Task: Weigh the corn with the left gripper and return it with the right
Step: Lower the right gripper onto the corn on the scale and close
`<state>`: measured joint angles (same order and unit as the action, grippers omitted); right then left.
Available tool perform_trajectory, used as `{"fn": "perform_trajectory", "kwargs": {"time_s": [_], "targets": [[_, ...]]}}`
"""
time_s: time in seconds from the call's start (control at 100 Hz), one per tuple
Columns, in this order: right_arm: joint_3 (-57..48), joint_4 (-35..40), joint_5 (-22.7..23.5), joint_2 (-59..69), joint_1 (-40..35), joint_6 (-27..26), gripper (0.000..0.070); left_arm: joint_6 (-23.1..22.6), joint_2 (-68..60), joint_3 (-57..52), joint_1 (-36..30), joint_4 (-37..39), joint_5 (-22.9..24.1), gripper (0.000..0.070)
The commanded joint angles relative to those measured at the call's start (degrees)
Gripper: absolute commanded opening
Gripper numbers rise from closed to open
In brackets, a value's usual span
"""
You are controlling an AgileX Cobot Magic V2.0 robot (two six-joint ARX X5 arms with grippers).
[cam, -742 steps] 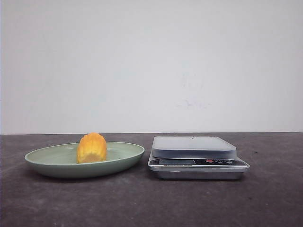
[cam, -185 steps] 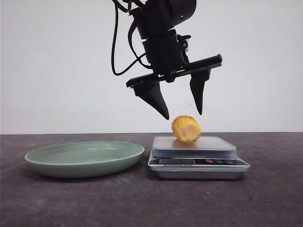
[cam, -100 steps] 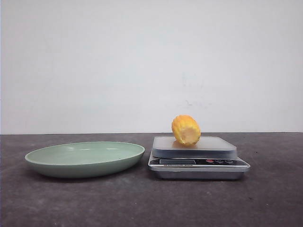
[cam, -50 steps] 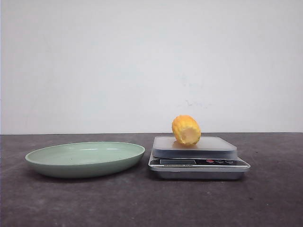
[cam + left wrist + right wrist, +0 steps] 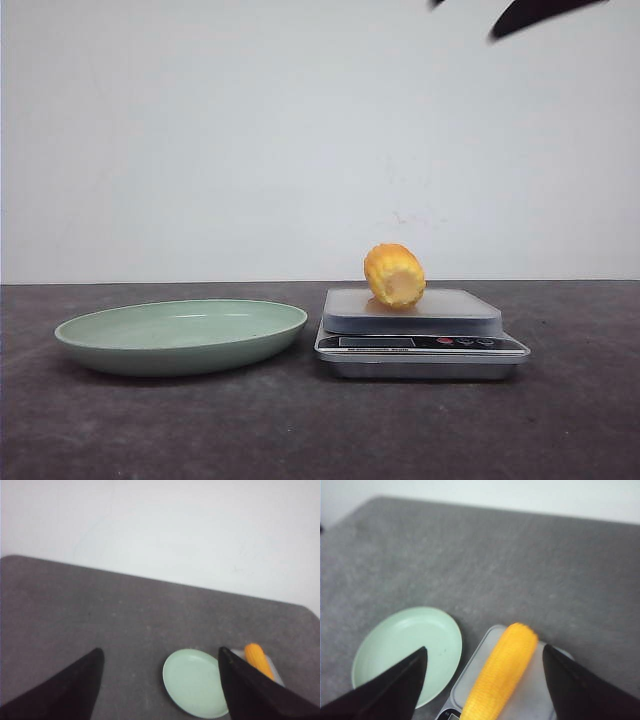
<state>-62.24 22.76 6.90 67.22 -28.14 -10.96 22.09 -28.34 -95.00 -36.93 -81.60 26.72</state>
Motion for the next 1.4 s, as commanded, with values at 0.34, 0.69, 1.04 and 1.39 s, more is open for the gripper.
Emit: {"fn": "perform_trajectory", "kwargs": {"time_s": [0.34, 0.69, 1.04, 1.39], "targets": [[-1.20, -7.56, -6.51, 21.79, -3.98, -4.07, 0.0456, 0.26, 1.20, 9.05, 1.44, -1.99, -1.27, 0.0434], [-1.20, -7.61, -6.95, 27.76, -4.02, -6.32, 0.0382, 0.22, 1.20, 12.46, 1.44, -1.97, -1.01, 0.0434], [-1.20, -6.32, -6.91, 27.93, -4.44, -9.73, 0.0318, 0.04, 1.22, 12.46, 1.44, -1.97, -0.66, 0.0434], [-1.20, -5.35, -6.99, 28.68, -4.81, -11.21, 0.0019, 0.02, 1.25, 12.46, 1.44, -1.97, -0.66, 0.0434]]}}
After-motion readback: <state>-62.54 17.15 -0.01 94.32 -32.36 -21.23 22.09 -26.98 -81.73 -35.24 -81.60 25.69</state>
